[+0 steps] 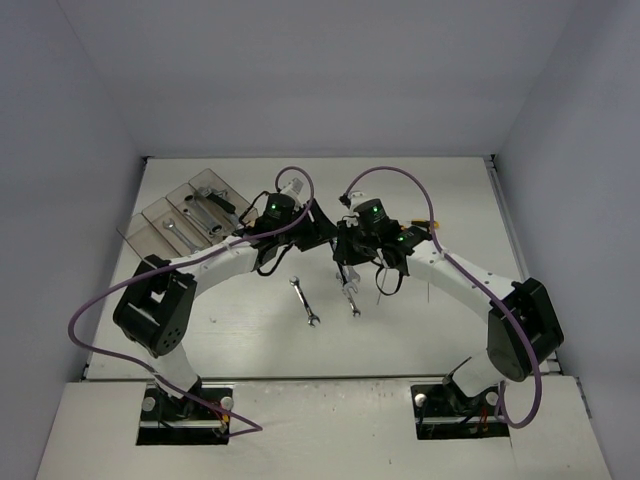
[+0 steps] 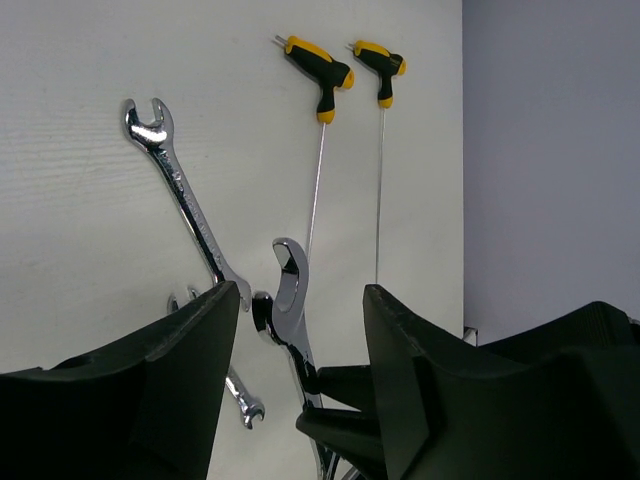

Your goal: Sort the tools into containers

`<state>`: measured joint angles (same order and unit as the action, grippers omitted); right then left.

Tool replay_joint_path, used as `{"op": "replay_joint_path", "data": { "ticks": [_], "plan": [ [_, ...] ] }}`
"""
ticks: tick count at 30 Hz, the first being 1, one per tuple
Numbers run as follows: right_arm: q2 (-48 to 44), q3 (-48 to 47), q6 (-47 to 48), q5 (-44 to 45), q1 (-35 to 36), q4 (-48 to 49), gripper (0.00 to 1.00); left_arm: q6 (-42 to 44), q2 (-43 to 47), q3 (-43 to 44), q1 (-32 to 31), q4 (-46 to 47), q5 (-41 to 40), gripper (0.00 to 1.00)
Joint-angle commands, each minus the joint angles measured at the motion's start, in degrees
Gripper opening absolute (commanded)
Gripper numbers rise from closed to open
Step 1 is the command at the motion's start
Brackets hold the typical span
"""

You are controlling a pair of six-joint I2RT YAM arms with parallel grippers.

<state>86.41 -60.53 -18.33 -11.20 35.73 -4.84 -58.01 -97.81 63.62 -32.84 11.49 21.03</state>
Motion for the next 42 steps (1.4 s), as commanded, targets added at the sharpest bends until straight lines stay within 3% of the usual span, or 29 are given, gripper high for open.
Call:
{"op": "replay_joint_path", "data": {
  "ticks": [1, 4, 9, 10, 13, 17, 20, 24, 26, 30, 33, 42],
  "plan": [
    [-2.81, -2.76, -1.59, -1.81, 0.40, 4.31, 0.00, -1.92, 0.44, 3.62, -0.71, 5.19, 1.19, 0.40],
    [-3.00, -2.57, -1.76, -1.67, 0.40, 6.34, 0.00, -2.33, 0.56, 3.88, -1.01, 5.38, 1.47, 0.31],
    [-3.01, -2.82, -1.88, -1.80, 0.40, 6.75, 0.00, -2.40, 1.34, 3.55, -1.01, 5.38, 1.90, 0.01],
    [-3.08, -2.91, -1.81, -1.74, 0.40, 6.70, 0.00, -2.37, 1.53, 3.24, -0.85, 5.38, 1.76, 0.00],
    [-3.53, -2.92, -1.97, -1.46, 0.40, 6.68, 0.02, -2.90, 2.53, 2.66, 0.23, 5.30, 1.73, 0.00],
    [-4.83, -2.80, -1.72, -0.03, 0.40, 6.21, 0.42, -3.68, 5.00, 0.96, 4.08, 5.21, 2.34, 0.00],
    [-6.46, -2.39, -1.17, 1.38, 0.40, 5.44, 0.58, -4.18, 7.76, -0.42, 7.49, 3.93, 2.88, 0.00],
    [-8.89, -2.22, 0.30, 3.88, 0.31, 2.76, 0.61, -0.40, 12.38, 1.49, 15.35, -5.73, 2.64, 0.00],
    [-10.79, -2.30, 1.89, 5.56, 0.23, 1.39, 0.61, 6.37, 14.59, 5.23, 21.13, -18.27, -0.55, 0.00],
    [-12.37, -1.82, 3.44, 7.31, 0.22, -0.66, 0.62, 11.32, 14.66, 9.22, 32.23, -25.84, -1.10, 0.00],
    [-12.85, -0.44, 4.01, 7.33, 0.22, -1.23, 0.62, 13.72, 11.17, 12.66, 41.72, -27.82, 0.70, 0.00],
    [-13.40, 2.26, 4.76, 7.88, 0.19, -1.87, 0.61, 21.09, -1.95, 26.87, 52.40, -39.18, 1.32, 0.00]
  ]
}}
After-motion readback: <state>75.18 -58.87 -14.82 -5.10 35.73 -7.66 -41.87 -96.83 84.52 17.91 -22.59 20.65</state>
